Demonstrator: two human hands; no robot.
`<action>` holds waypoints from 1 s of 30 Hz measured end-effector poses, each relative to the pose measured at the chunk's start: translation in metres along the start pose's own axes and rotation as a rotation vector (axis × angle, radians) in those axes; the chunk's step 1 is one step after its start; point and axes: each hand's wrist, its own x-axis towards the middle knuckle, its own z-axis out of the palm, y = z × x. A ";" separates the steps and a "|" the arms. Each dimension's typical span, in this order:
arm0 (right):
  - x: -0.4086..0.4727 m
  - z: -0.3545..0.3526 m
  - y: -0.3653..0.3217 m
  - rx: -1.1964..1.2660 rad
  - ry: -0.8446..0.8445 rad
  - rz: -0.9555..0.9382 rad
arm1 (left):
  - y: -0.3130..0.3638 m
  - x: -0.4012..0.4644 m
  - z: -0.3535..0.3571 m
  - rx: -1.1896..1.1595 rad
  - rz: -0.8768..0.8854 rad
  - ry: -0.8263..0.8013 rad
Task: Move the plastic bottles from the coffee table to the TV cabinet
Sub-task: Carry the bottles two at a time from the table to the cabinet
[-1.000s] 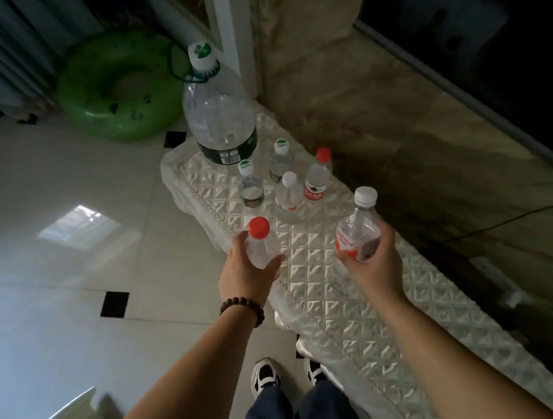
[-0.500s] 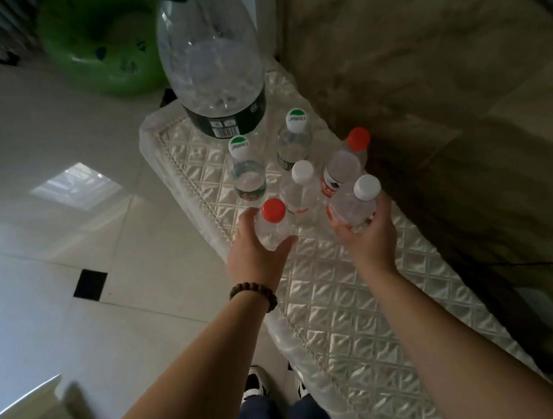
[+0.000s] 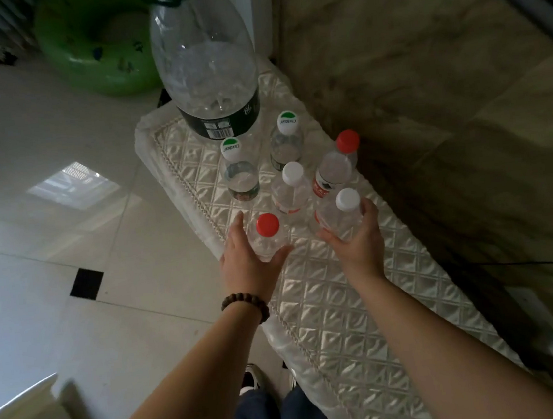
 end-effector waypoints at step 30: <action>-0.204 -0.087 -0.188 -0.504 -0.542 -0.708 | 0.003 -0.241 -0.213 0.329 -0.311 0.332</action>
